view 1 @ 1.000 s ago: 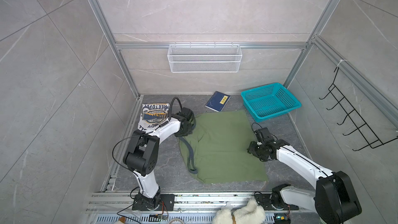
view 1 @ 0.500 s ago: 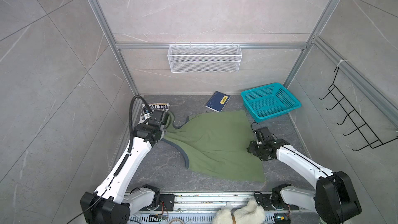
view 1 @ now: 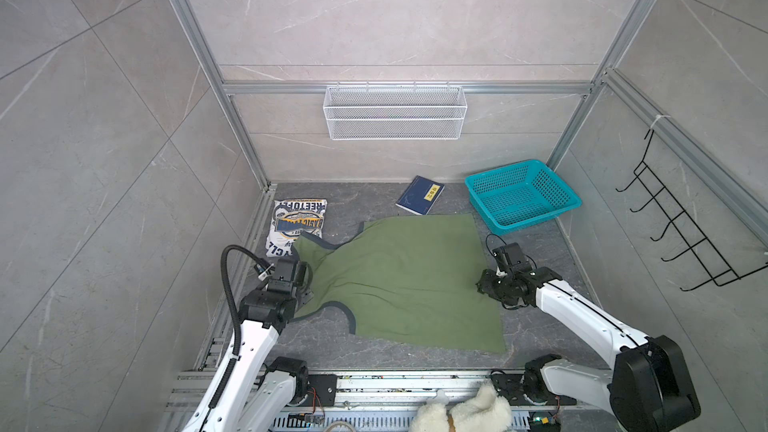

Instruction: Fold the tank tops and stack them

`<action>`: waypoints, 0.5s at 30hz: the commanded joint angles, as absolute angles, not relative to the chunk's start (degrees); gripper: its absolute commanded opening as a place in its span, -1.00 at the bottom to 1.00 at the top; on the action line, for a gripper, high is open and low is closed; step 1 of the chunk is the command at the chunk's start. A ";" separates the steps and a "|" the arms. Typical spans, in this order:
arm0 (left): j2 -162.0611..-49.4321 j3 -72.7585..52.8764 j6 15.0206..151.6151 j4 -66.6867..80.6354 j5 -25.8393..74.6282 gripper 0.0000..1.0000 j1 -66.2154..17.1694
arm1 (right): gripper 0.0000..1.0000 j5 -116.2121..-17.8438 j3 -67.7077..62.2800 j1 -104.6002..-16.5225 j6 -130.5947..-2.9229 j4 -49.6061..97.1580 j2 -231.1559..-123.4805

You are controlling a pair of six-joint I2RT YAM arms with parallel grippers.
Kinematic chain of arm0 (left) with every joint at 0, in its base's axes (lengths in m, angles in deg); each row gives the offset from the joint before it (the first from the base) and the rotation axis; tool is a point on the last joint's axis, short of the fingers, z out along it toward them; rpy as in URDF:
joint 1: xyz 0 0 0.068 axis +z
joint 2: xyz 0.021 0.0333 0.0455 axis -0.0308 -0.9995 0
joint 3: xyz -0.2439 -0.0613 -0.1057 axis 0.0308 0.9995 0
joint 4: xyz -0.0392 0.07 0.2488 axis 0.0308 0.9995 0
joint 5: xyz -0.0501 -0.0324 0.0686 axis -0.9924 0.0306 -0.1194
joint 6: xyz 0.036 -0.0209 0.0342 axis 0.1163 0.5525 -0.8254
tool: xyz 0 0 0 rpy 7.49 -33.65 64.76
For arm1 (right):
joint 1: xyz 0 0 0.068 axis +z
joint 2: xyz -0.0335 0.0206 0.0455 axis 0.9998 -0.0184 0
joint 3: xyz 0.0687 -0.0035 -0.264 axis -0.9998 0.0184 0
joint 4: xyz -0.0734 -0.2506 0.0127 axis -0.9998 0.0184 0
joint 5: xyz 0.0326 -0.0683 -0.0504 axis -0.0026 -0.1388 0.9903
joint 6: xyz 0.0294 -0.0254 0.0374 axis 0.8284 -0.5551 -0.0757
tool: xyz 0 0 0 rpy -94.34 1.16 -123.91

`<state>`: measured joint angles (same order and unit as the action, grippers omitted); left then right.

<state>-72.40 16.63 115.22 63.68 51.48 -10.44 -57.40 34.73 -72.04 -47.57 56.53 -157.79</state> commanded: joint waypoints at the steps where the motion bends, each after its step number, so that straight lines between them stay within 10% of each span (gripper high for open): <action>1: -82.73 9.89 108.91 54.29 42.07 0.15 -12.90 | 0.21 -60.22 33.30 -70.73 -49.88 57.60 -155.94; 15: -110.87 7.33 111.45 44.10 38.27 0.17 -38.55 | 0.20 -58.79 36.01 -54.56 -42.06 59.45 -163.03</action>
<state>-109.12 6.58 110.83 45.83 39.79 -36.60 -58.56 34.27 -54.86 -44.45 58.27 -160.52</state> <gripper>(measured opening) 0.583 0.601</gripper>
